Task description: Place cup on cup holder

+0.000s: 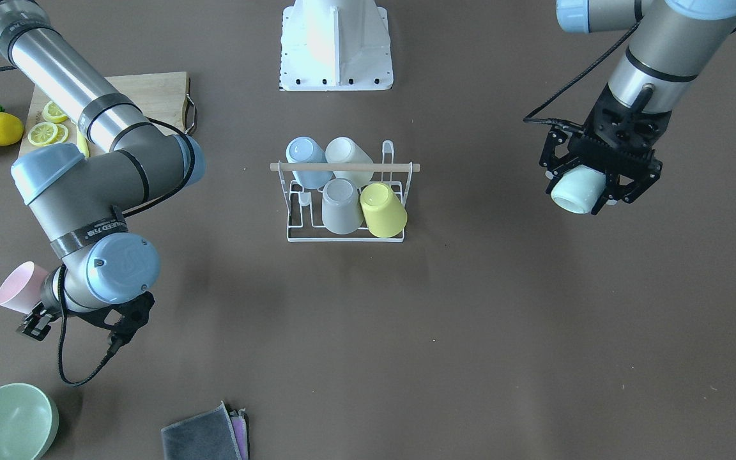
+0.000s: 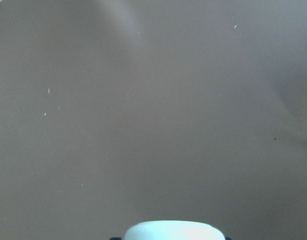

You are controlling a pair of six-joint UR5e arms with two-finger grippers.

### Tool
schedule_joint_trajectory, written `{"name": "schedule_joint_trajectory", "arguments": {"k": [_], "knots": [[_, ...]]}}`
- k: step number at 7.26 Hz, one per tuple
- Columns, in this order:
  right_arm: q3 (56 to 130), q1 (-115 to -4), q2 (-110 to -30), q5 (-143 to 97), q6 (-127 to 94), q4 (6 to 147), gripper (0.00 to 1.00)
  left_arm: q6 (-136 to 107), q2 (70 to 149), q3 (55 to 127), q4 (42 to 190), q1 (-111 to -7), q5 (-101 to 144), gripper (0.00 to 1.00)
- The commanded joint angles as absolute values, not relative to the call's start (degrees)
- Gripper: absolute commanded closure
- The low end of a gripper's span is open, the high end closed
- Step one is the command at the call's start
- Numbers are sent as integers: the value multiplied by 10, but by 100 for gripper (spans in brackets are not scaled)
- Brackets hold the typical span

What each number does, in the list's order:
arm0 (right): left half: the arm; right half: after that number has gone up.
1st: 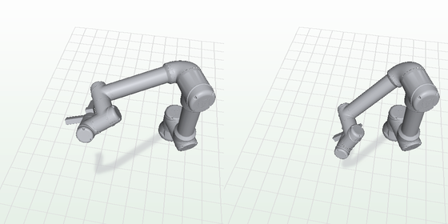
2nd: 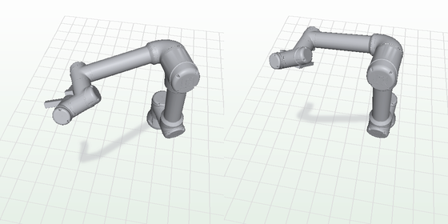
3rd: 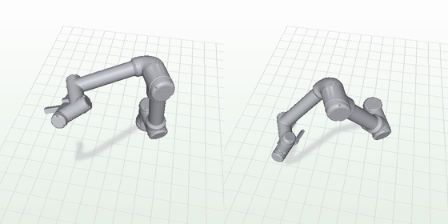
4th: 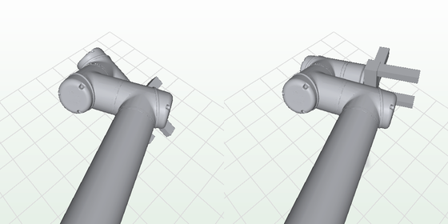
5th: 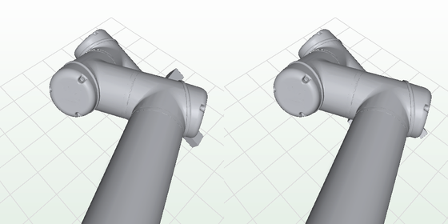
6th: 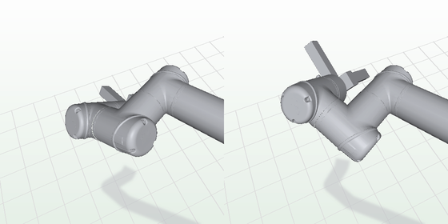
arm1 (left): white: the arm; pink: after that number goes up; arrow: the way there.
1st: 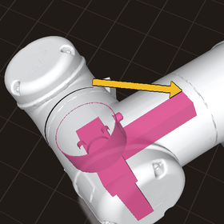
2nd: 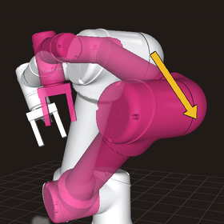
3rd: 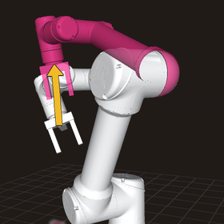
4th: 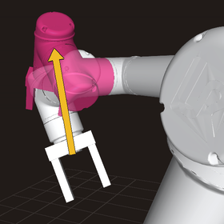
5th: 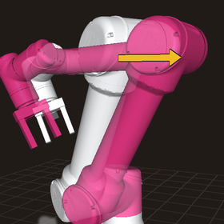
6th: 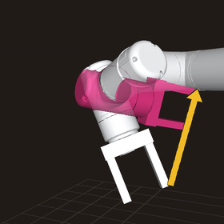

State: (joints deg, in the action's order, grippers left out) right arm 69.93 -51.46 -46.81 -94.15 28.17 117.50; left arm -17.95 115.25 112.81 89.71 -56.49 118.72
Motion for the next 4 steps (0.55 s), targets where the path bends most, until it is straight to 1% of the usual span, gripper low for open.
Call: {"name": "schedule_joint_trajectory", "arguments": {"k": [1, 2, 3, 4], "knots": [[749, -578, -490, -1024, 297, 1173, 100, -260, 1148, 1135, 1051, -551, 1195, 100], [778, -602, -519, -1054, 297, 1156, 100, -315, 1138, 1152, 1094, -548, 1197, 100], [810, -621, -547, -1101, 296, 1145, 100, -367, 1134, 1155, 1167, -535, 1205, 100], [863, -626, -577, -1121, 291, 1145, 100, -388, 1129, 1156, 1219, -527, 1214, 100]]}}
